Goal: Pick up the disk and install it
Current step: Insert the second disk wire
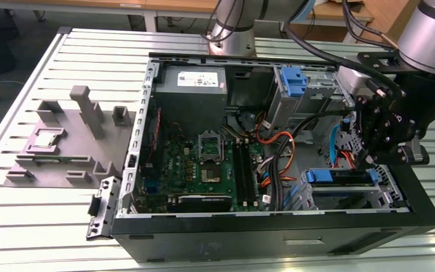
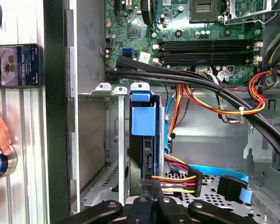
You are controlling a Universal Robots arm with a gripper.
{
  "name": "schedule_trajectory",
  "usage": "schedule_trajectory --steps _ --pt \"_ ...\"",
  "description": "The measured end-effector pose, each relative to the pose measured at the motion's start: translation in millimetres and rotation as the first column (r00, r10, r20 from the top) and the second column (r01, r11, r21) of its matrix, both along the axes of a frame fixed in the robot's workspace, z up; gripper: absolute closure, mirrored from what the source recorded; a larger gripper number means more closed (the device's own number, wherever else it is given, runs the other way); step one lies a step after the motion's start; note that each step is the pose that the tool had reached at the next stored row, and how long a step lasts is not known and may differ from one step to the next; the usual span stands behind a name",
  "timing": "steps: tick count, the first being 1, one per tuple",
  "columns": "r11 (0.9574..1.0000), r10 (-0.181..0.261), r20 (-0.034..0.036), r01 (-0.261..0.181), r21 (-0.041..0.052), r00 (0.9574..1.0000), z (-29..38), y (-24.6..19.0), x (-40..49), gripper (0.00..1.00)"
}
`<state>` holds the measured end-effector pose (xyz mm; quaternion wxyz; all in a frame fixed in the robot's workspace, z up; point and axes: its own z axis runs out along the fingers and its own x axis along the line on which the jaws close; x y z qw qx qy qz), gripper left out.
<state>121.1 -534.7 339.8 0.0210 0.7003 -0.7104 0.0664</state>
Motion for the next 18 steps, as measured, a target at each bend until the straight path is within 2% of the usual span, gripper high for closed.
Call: schedule_trajectory --steps 6,18 --pt "1.0 0.0 0.0 0.0 -0.0001 1.0 0.1 0.0 -2.7 0.9" --pt "1.0 0.0 -0.0001 0.0 -0.0001 1.0 -0.1 0.0 -21.2 0.9"
